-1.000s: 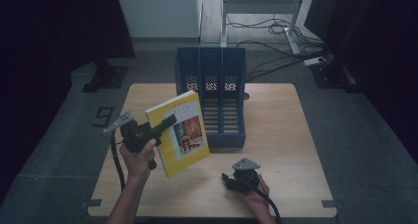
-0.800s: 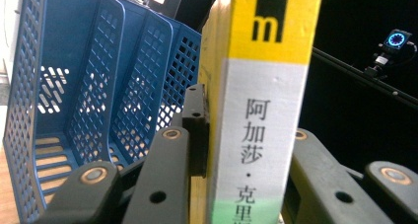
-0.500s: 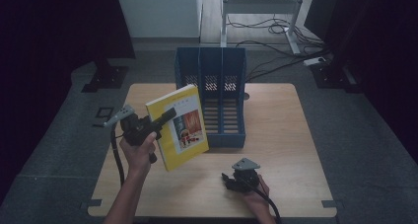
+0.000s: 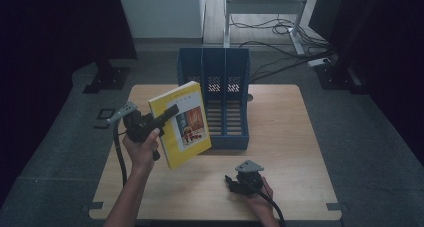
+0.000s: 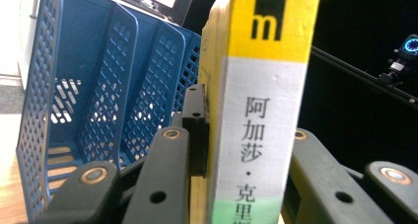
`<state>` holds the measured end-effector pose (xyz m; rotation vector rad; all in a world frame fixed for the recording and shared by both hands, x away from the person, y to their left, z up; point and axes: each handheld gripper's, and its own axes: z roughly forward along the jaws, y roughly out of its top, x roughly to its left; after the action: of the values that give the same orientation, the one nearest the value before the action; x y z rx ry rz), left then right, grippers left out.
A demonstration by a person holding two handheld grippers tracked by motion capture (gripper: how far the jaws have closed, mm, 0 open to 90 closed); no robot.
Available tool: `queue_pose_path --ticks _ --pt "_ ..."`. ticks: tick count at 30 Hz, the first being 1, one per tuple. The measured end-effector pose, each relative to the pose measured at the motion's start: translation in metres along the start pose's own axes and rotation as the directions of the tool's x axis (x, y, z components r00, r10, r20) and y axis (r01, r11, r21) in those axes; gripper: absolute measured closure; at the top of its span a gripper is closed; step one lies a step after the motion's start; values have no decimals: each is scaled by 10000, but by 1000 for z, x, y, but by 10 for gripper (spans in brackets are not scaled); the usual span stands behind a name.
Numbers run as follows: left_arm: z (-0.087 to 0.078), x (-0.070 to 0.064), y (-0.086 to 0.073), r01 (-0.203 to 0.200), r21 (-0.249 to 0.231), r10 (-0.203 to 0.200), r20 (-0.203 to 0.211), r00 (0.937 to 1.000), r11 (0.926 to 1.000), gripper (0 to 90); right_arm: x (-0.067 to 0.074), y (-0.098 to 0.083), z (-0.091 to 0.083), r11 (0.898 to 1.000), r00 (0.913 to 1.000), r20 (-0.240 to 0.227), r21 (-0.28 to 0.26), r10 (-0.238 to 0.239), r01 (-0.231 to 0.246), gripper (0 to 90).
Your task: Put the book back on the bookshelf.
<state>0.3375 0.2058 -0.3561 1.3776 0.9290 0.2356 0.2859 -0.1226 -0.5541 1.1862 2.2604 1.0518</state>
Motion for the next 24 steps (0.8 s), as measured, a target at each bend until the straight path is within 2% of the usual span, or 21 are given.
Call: queue_pose_path --ticks 5,7,12,21,24 --pt "2 3 0 14 6 -14 -155 9999 10000 743 0 0 0 10000 10000 21 -9 20 -20 323" --pt "3 4 0 5 -137 -8 -235 9997 9999 743 0 0 0 10000 10000 30 -9 25 -25 324" --pt "7 5 1 56 -131 -59 -214 9998 9999 744 0 0 0 10000 10000 31 -8 25 -25 323" --pt "12 8 6 -292 -202 279 -596 9978 9994 743 0 0 0 10000 10000 39 -6 31 -31 323" --pt "13 10 7 -261 -180 249 -655 9975 9995 743 0 0 0 10000 10000 48 -10 38 -38 323"
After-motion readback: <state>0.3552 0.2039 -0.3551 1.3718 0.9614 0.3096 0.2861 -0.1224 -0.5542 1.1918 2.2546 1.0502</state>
